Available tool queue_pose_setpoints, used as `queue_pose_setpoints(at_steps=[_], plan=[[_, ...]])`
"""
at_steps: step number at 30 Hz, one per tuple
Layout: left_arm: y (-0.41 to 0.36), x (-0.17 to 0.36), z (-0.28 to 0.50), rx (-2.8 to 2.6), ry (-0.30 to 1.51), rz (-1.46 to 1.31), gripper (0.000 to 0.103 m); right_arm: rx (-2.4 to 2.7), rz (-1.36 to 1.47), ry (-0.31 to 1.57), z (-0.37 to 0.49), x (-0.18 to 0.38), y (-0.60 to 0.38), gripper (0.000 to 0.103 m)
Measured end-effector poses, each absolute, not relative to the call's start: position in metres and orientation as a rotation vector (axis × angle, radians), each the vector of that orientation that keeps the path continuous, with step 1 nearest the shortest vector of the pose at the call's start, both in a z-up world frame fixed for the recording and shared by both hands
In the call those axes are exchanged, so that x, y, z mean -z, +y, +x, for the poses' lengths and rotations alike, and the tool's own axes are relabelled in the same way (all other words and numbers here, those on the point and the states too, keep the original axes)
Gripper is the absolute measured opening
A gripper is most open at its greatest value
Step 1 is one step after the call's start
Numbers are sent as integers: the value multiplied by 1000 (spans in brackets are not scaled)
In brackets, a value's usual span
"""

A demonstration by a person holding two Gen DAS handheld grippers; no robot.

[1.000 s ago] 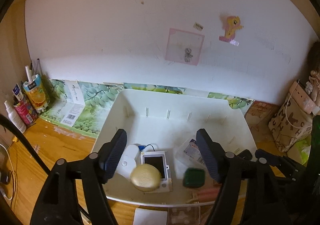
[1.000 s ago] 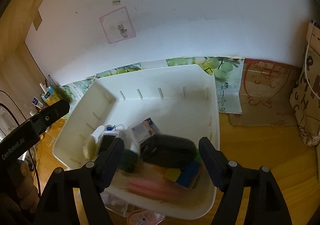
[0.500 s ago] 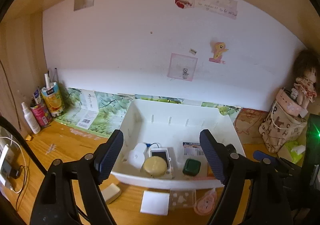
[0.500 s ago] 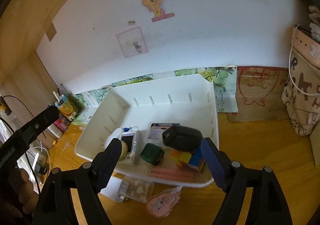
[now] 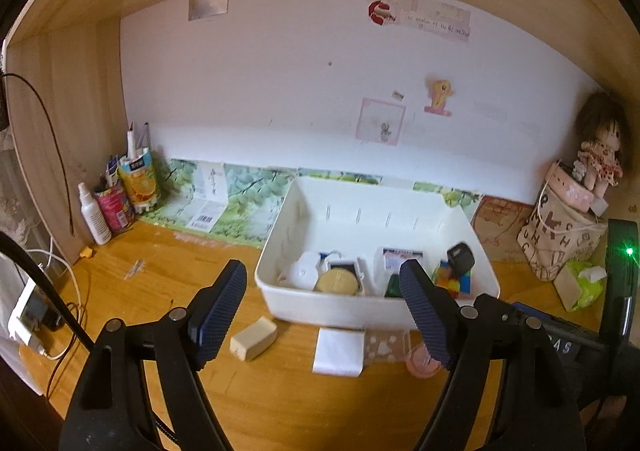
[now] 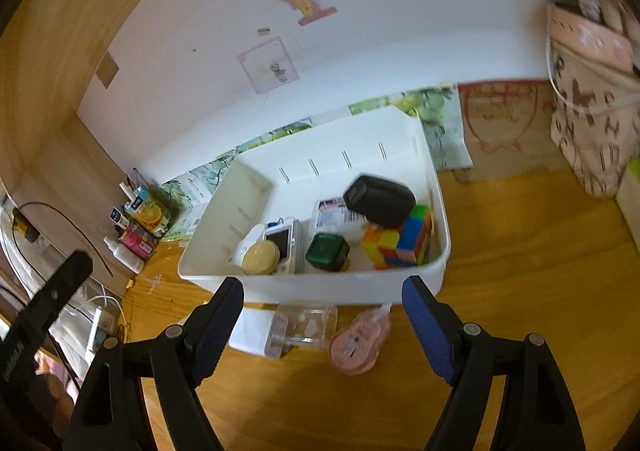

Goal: Organize rigid objects
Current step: 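Lower the green block and black plug into the bin and open both grippers, then withdraw both grippers from the bin back over the desk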

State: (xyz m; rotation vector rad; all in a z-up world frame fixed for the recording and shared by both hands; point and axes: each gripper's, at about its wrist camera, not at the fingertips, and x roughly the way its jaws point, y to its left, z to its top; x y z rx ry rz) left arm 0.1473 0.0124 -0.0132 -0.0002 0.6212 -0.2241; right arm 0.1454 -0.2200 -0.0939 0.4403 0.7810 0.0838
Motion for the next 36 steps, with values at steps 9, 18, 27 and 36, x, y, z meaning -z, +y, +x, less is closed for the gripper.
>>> queue_pose_setpoints(at_steps=[9, 18, 27, 36], plan=[[15, 31, 138, 194, 716, 96, 82, -52, 534, 844, 125, 120, -219, 82], [16, 50, 142, 190, 817, 159, 82, -21, 653, 928, 118, 148, -227, 82], [9, 74, 160, 160, 936, 256, 82, -13, 702, 1019, 132, 169, -227, 82], [9, 100, 196, 94, 1048, 341, 82, 35, 532, 1144, 159, 185, -215, 82]])
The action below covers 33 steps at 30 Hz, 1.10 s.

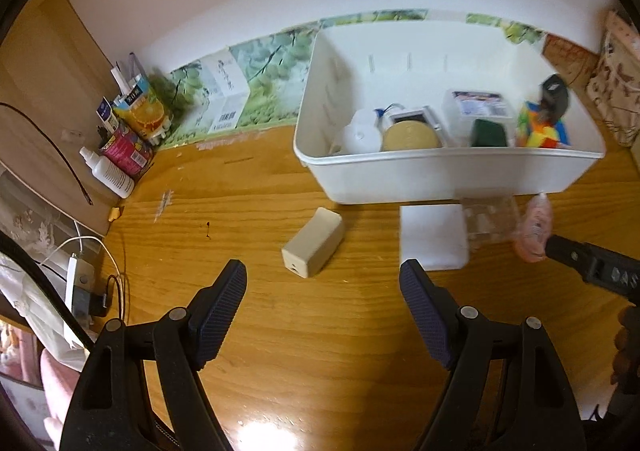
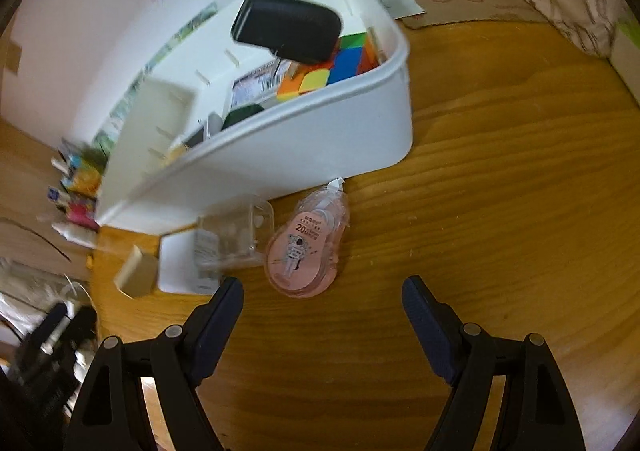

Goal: Organize rigid objects
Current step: 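Withdraw both grippers from the bin back over the desk, then approach the beige block with the left gripper while the right approaches the pink tape dispenser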

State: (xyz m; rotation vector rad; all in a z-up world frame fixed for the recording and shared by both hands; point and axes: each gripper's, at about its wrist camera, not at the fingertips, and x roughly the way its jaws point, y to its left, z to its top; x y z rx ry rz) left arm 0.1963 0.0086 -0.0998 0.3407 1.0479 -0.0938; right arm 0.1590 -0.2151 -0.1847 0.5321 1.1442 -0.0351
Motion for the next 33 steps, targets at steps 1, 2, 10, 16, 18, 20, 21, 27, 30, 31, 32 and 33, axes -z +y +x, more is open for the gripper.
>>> queue_pose_setpoints(at_steps=[1, 2, 10, 16, 18, 20, 21, 27, 30, 31, 32, 33], plan=[[9, 103, 203, 87, 1063, 346, 82, 33, 515, 1153, 161, 186, -214, 82], [9, 107, 208, 78, 1076, 350, 82, 32, 496, 1163, 162, 187, -213, 82], [14, 139, 249, 10, 1175, 391, 82, 2, 302, 1207, 171, 197, -196, 82], [16, 161, 270, -33, 1239, 410, 82, -37, 200, 1212, 175, 201, -184, 82], [16, 164, 274, -36, 1252, 403, 82, -44, 176, 1209, 178, 201, -179, 82], [16, 167, 279, -41, 1263, 400, 82, -50, 154, 1200, 180, 200, -175, 82], [15, 168, 281, -42, 1267, 401, 82, -52, 143, 1193, 181, 201, -174, 82], [19, 176, 293, -49, 1302, 372, 82, -50, 63, 1162, 187, 201, -167, 82], [20, 179, 298, -47, 1316, 358, 82, -47, 27, 1151, 189, 203, -165, 82], [20, 180, 299, -46, 1320, 353, 82, -46, 21, 1149, 190, 203, -164, 82], [21, 181, 300, -44, 1325, 348, 82, -45, 14, 1146, 190, 203, -164, 82], [21, 182, 301, -40, 1332, 339, 81, -43, 7, 1142, 190, 203, -164, 82]])
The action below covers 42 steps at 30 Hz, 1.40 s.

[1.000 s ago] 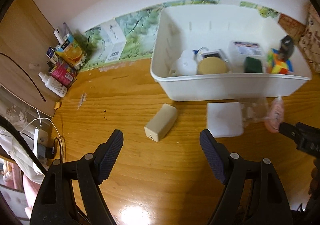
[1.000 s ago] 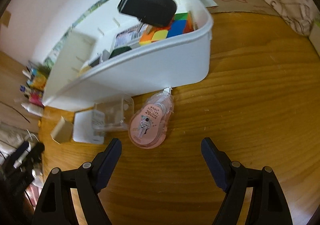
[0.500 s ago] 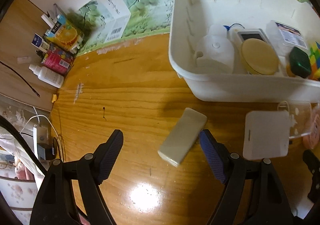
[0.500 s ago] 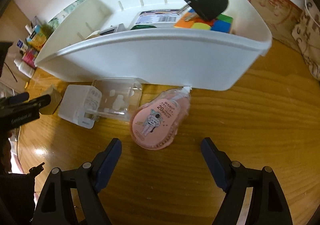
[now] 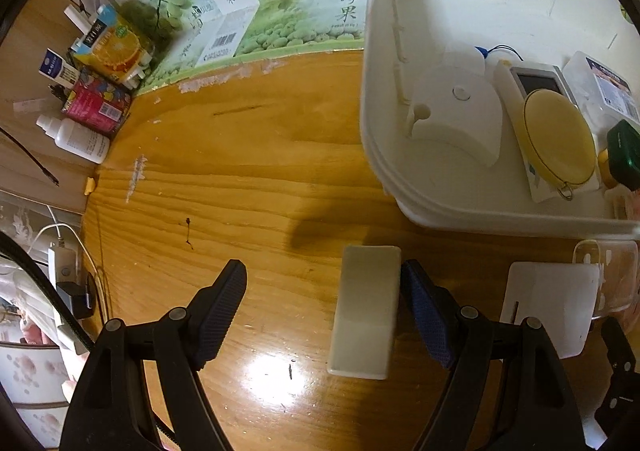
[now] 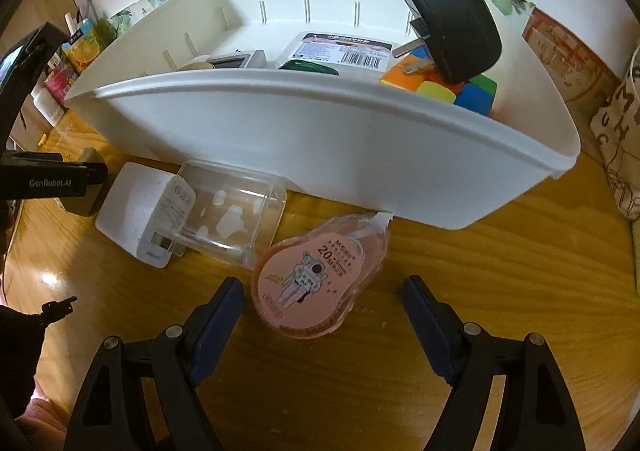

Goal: Organize rigid objects
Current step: 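Approach the beige block with the left gripper while the right approaches the pink tape dispenser, then close the left gripper on the beige block while the right closes on the pink tape dispenser, then lift the beige block and pink tape dispenser and carry both over the white bin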

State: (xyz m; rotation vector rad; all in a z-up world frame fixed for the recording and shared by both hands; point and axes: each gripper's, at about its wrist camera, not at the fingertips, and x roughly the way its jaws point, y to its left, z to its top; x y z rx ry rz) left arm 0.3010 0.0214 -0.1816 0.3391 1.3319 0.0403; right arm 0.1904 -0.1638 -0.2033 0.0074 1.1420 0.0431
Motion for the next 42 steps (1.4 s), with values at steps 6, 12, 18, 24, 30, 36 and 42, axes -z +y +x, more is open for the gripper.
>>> queue_pose_setpoints(at_steps=[6, 12, 18, 24, 30, 36, 42], plan=[[25, 185, 304, -29, 1365, 280, 77, -50, -35, 1124, 191, 203, -162, 71], [28, 185, 304, -16, 1374, 233, 58, -66, -36, 1118, 190, 202, -161, 66], [31, 184, 304, -4, 1383, 168, 31, -81, -9, 1120, 189, 199, -165, 65], [31, 184, 301, -4, 1386, 153, 30, -94, 14, 1125, 185, 198, -166, 65], [34, 180, 287, -25, 1387, 132, 29, -118, 23, 1121, 179, 195, -164, 65], [39, 172, 271, -24, 1375, 100, 28, -137, 19, 1103, 172, 189, -161, 65], [41, 159, 248, -14, 1344, 62, 28, -153, 2, 1067, 159, 177, -155, 65]])
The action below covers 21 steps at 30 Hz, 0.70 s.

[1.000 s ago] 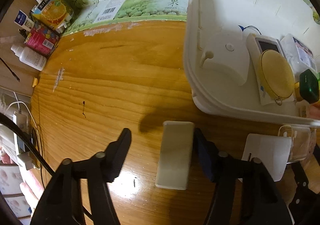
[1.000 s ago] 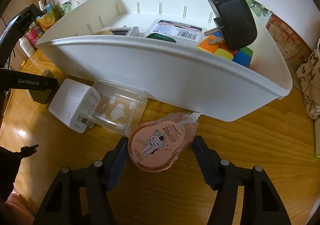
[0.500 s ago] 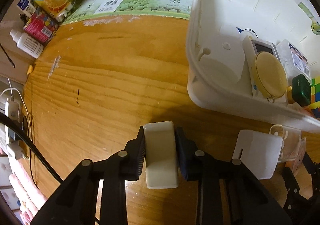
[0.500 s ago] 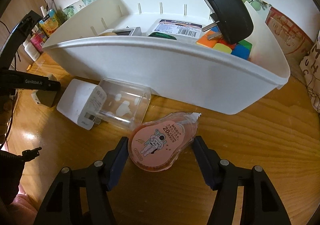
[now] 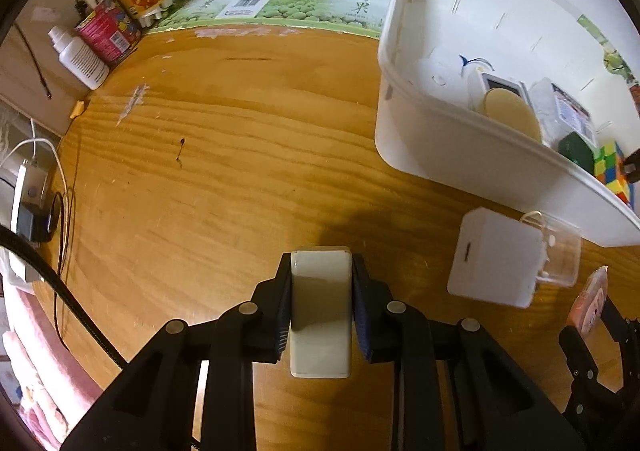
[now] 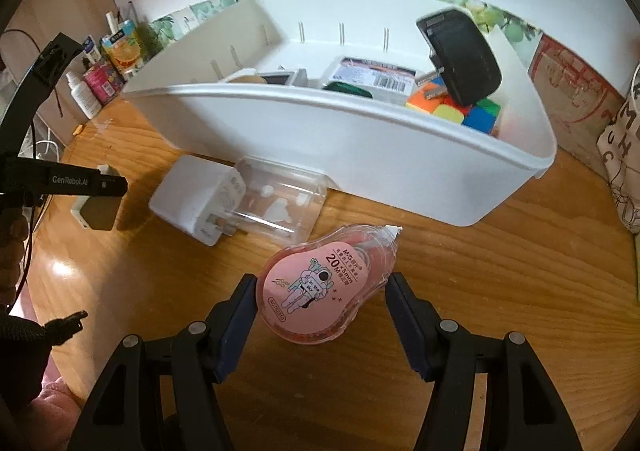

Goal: Organize rigid objects
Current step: 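Lift the beige block and pink tape dispenser and carry both over the white bin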

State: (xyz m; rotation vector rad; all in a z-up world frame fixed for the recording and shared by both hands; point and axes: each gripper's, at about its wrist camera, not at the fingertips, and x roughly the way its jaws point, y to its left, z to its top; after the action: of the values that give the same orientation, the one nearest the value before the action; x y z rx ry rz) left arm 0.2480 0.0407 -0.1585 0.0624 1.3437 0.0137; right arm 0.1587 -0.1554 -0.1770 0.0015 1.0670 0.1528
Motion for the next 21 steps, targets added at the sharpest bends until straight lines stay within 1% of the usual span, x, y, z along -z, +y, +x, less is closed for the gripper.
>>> queue_pose_setpoints(at_steps=[8, 21], plan=[[52, 129, 220, -21, 1248, 11, 28, -178, -32, 1000, 143, 154, -147, 65], [58, 80, 201, -13, 1082, -77, 28, -175, -66, 891, 128, 112, -153, 65]])
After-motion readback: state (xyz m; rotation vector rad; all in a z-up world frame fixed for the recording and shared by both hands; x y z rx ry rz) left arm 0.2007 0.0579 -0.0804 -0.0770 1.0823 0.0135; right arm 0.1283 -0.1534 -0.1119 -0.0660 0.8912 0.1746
